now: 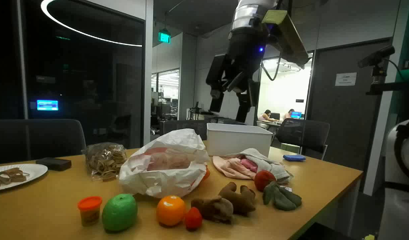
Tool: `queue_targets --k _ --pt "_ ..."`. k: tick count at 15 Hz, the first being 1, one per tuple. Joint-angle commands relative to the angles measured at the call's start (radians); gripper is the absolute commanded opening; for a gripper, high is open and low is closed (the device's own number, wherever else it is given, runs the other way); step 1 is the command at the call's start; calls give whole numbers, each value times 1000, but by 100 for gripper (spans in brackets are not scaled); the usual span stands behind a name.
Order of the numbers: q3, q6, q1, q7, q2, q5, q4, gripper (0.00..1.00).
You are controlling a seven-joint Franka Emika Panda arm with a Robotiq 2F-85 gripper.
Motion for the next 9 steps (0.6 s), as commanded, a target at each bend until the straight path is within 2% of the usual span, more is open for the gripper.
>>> queue_targets --k 1,8,9 --pt "11 -6 -16 -8 -2 8 6 100" --pt "11 -6 -16 -8 -6 9 14 100" --pt "22 23 -12 -13 0 13 -8 100"
